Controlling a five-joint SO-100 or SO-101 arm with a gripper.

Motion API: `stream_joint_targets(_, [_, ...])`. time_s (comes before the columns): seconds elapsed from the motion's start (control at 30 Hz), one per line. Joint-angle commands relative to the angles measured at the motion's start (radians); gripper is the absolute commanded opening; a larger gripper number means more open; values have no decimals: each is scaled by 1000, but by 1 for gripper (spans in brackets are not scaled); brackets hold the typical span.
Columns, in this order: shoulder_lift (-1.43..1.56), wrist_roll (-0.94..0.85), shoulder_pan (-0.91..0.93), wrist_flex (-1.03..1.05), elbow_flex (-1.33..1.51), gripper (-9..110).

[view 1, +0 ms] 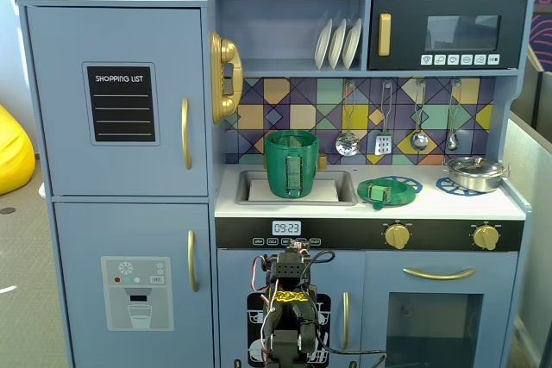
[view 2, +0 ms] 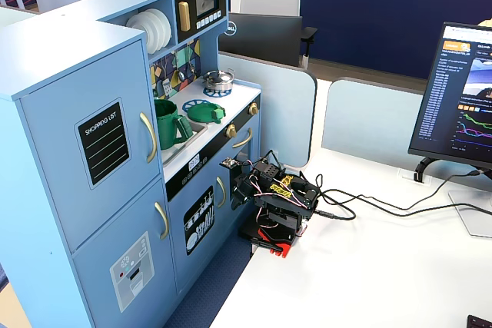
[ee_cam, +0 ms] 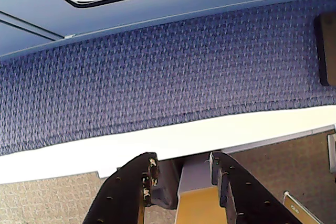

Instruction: Pick up the lid from the counter and put it on the green recipient

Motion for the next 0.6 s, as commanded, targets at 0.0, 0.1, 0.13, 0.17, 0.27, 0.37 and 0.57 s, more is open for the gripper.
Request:
stream_joint_targets(0.0, [-5,-17,44,189,-3,0])
stream_joint_targets(0.1, [-5,-3,40,189,-3,0])
stream_joint_targets(0.13, [-5,-2,40,189,-3,0])
stream_joint_targets(0.17, [-5,-2,40,189,-3,0])
stream_joint_targets(0.27, [-6,-2,43,181,-5,0])
stream_joint_targets(0.37, [-20,17,112,52,-31,0])
stream_joint_targets(0.57, [-301,-54,337,-359,-374,2])
